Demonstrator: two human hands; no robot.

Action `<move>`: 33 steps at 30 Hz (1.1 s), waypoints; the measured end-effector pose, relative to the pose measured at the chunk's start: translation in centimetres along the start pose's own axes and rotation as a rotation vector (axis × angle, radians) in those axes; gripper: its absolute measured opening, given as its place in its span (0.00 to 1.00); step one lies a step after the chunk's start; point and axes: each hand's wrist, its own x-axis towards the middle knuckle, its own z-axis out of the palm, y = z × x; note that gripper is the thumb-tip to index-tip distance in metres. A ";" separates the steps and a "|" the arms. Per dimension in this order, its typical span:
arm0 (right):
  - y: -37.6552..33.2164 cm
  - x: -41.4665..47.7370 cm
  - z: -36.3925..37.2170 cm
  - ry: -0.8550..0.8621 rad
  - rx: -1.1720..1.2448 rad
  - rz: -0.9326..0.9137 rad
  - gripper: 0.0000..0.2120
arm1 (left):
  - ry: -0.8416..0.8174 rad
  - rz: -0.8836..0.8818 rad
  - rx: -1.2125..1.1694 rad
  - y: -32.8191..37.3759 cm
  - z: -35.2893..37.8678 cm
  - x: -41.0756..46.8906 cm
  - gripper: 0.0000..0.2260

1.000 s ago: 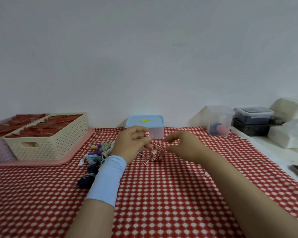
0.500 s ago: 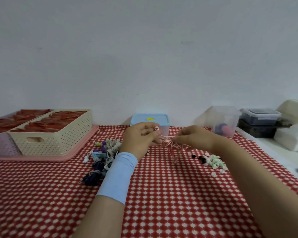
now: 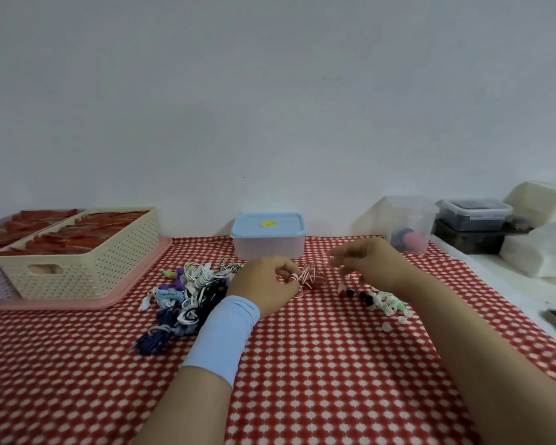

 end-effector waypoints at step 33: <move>2.4 1.1 0.7 0.107 -0.391 -0.033 0.08 | -0.068 0.318 0.385 3.7 4.7 2.7 0.07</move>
